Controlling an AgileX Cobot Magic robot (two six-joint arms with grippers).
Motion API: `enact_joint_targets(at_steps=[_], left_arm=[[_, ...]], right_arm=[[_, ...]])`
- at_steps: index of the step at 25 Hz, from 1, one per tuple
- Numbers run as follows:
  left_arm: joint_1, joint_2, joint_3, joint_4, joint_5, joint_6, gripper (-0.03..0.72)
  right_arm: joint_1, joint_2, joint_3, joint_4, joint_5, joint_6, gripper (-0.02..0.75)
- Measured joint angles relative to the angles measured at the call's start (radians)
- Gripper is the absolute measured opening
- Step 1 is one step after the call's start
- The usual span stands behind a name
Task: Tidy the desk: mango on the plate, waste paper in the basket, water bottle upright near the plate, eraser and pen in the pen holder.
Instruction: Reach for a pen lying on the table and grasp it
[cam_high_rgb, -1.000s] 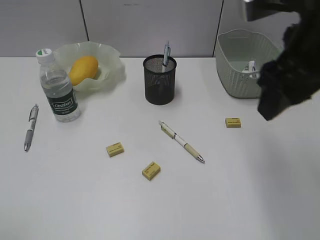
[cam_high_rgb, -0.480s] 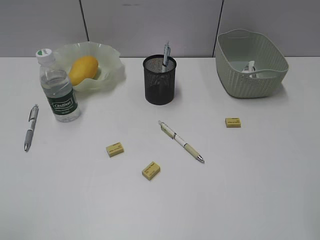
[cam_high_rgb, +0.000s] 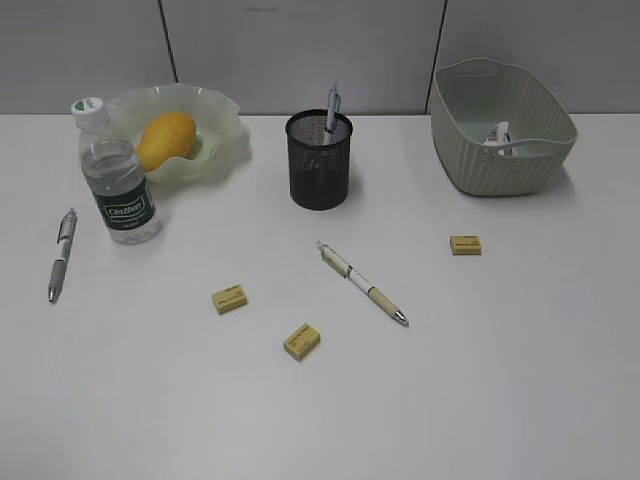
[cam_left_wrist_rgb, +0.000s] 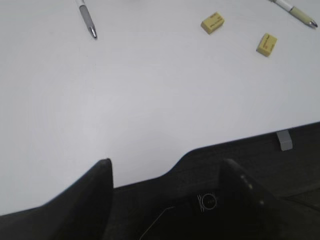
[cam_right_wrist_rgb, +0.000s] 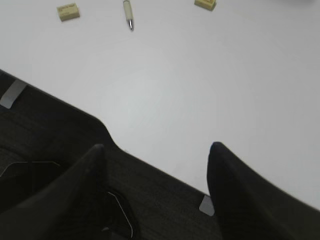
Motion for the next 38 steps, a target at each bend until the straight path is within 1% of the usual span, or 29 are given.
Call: enact_joint_targets(at_steps=[4, 8, 12, 18, 21, 23, 25, 26, 28, 35, 38], left_arm=[[0.000, 0.007, 0.000, 0.007, -0.051, -0.010, 0.501], [0.000, 0.071, 0.000, 0.052, -0.133, -0.052, 0.501], [0.000, 0.198, 0.000, 0.094, -0.234, -0.081, 0.501], [0.004, 0.474, 0.000, 0.096, -0.394, -0.116, 0.501], [0.043, 0.649, 0.000, 0.090, -0.491, -0.125, 0.501], [0.093, 0.744, 0.000, 0.080, -0.561, -0.127, 0.501], [0.137, 0.835, -0.005, 0.069, -0.592, -0.127, 0.501], [0.155, 0.880, -0.013, 0.067, -0.594, -0.122, 0.501], [0.169, 0.950, -0.041, 0.066, -0.602, -0.097, 0.501], [0.173, 1.087, -0.211, 0.056, -0.617, -0.075, 0.501], [0.173, 1.123, -0.259, 0.039, -0.610, -0.074, 0.501]], right_arm=[[0.000, -0.036, 0.040, 0.000, 0.048, 0.001, 0.501], [0.000, -0.039, 0.042, 0.000, 0.050, 0.001, 0.501], [0.000, -0.039, 0.042, 0.000, 0.050, 0.001, 0.501], [0.000, -0.039, 0.042, 0.000, 0.039, 0.001, 0.501], [0.000, -0.039, 0.042, 0.000, 0.037, 0.001, 0.501], [0.000, -0.039, 0.042, 0.000, 0.036, 0.001, 0.501], [0.000, -0.039, 0.042, 0.000, 0.036, 0.001, 0.501], [0.000, -0.039, 0.042, 0.000, 0.035, 0.001, 0.501], [0.000, -0.039, 0.042, 0.000, 0.025, 0.001, 0.501], [0.000, -0.039, 0.042, 0.000, -0.089, 0.001, 0.501], [0.000, -0.039, 0.042, 0.000, -0.143, 0.001, 0.501]])
